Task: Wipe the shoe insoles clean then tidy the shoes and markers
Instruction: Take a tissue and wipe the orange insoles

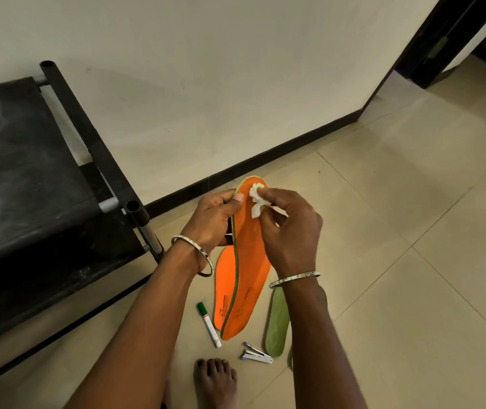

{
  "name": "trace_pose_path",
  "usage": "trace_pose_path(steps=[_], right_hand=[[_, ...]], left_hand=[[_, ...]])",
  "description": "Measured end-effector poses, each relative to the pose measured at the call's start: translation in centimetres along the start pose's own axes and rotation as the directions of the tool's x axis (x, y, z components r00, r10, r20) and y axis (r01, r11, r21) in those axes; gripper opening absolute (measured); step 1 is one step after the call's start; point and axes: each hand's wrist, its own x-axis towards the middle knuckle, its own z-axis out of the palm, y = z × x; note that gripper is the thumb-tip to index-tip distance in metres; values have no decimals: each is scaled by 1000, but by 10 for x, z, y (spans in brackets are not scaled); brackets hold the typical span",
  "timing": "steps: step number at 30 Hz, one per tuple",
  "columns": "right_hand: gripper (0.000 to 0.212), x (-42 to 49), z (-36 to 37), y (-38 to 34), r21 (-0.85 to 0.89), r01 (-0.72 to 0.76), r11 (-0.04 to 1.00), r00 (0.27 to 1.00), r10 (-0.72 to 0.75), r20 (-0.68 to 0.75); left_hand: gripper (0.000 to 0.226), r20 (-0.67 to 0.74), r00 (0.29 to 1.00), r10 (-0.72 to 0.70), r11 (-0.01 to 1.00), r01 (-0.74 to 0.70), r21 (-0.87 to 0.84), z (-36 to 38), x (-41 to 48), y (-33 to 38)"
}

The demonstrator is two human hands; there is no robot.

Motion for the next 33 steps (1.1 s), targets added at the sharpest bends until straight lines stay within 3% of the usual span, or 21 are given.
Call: trace_pose_path(steps=[5, 9, 11, 15, 19, 22, 24, 28, 30, 33], right_hand=[[17, 2, -9, -4, 15, 13, 1000, 975, -16, 222], [15, 2, -18, -8, 81, -52, 995, 886, 9, 464], [17, 1, -15, -9, 79, -53, 995, 903, 14, 429], [28, 0, -1, -5, -36, -15, 999, 980, 22, 199], [24, 1, 2, 1, -88, -39, 995, 999, 41, 26], [20, 1, -3, 0, -26, -75, 997, 995, 77, 69], [19, 3, -11, -3, 39, -76, 996, 977, 67, 205], [17, 6, -25, -3, 95, -103, 990, 874, 44, 484], [15, 5, -23, -1, 93, -100, 991, 885, 46, 464], [16, 3, -11, 3, 27, -59, 998, 959, 49, 278]], left_hand=[[26, -42, 999, 1, 1000, -2, -7, -2, 2, -3], [25, -85, 996, -18, 999, 15, -34, -6, 4, -5], [25, -87, 996, -24, 999, 21, -39, -7, 5, -6], [26, -41, 999, -15, 1000, 14, -27, -6, 6, -8], [26, 14, 1000, 14, 1000, -14, 4, -2, 4, -8], [26, 4, 1000, 20, 1000, -20, 0, -1, 3, -7], [25, -14, 1000, 17, 1000, -17, -12, -3, 3, -7], [24, -35, 999, 13, 999, -15, -34, -5, 3, -6], [25, -31, 999, 13, 999, -14, -31, -5, 3, -7], [26, -9, 1000, 13, 1000, -13, -1, -4, 3, -7]])
